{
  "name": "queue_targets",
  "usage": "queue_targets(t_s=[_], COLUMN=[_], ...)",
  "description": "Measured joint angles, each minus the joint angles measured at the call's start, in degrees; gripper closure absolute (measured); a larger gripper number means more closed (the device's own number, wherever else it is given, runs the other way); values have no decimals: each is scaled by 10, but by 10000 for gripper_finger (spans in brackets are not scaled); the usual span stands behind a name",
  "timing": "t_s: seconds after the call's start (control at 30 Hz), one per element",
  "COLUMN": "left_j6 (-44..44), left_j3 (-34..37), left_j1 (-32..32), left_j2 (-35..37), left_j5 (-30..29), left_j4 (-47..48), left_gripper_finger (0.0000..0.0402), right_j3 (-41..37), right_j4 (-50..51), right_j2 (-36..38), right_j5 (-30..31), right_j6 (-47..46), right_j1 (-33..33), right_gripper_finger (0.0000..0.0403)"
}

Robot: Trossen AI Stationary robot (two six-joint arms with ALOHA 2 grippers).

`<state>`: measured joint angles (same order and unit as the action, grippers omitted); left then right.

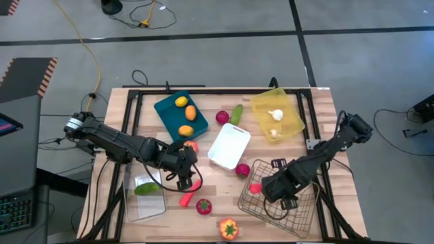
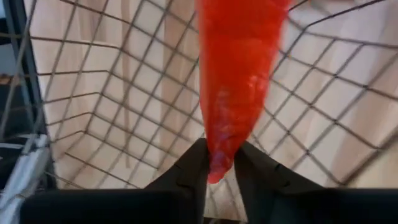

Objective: Sort produce into baskets
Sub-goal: Put the right orange carrot into the wire basket, then put the orange carrot into the wire basket

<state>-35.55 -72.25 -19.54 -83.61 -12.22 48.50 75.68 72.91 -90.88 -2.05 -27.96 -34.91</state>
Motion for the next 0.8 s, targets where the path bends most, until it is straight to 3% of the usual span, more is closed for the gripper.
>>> queue_targets(t_s=[0.37,0.8], left_j6=[-96,-196], left_j3=[0,0], left_j1=[-34,-43], left_j2=[-34,-177], left_j5=[8,39], left_j4=[-13,-30], left_gripper_finger=[220,220], right_j3=[0,0], right_j4=[2,-1], right_j2=[-2,-2], right_j5=[-11,-11], right_j6=[-7,-6], right_j1=[13,13], right_gripper_finger=[182,176])
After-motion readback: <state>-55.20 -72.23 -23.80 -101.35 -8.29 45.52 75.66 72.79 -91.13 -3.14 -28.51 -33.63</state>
